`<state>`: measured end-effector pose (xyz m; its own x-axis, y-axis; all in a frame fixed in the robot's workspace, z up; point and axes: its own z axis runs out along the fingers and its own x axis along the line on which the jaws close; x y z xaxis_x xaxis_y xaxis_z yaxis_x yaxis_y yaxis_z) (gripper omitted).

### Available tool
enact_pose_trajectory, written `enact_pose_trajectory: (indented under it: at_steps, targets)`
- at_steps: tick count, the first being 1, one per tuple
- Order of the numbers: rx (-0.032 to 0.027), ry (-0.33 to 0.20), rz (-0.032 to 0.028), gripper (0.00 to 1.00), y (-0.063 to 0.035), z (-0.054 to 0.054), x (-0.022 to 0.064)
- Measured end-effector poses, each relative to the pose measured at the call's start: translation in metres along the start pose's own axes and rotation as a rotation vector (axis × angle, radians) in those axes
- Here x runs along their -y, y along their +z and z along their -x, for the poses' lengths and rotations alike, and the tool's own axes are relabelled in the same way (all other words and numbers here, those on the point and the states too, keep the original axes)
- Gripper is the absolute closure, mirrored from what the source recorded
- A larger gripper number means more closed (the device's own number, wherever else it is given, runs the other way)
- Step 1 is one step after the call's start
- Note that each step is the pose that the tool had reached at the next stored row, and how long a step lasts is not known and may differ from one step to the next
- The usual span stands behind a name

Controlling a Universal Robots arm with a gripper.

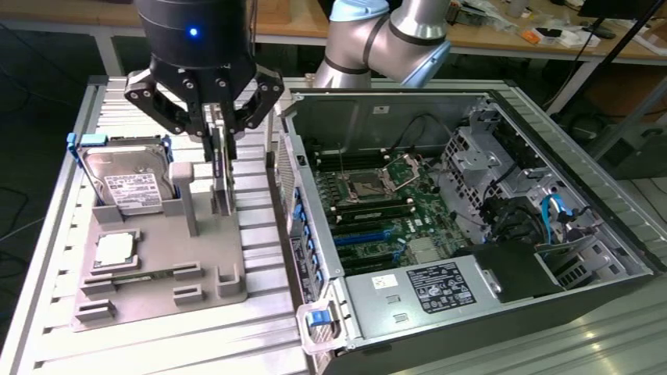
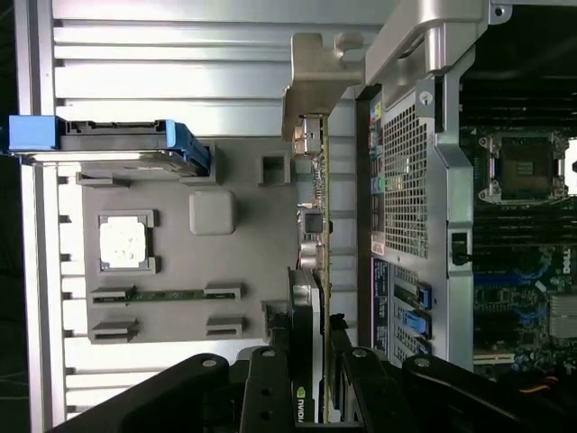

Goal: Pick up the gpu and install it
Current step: 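Pick up the gpu and move the gpu toward the slot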

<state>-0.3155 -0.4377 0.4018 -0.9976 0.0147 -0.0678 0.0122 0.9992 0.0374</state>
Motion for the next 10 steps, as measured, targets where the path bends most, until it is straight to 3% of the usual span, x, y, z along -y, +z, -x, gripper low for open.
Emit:
enact_pose_trajectory:
  at_steps: [10]
  targets:
    - [-0.0002,0.0,-0.0001,0.73,-0.0091,0.027,-0.0007]
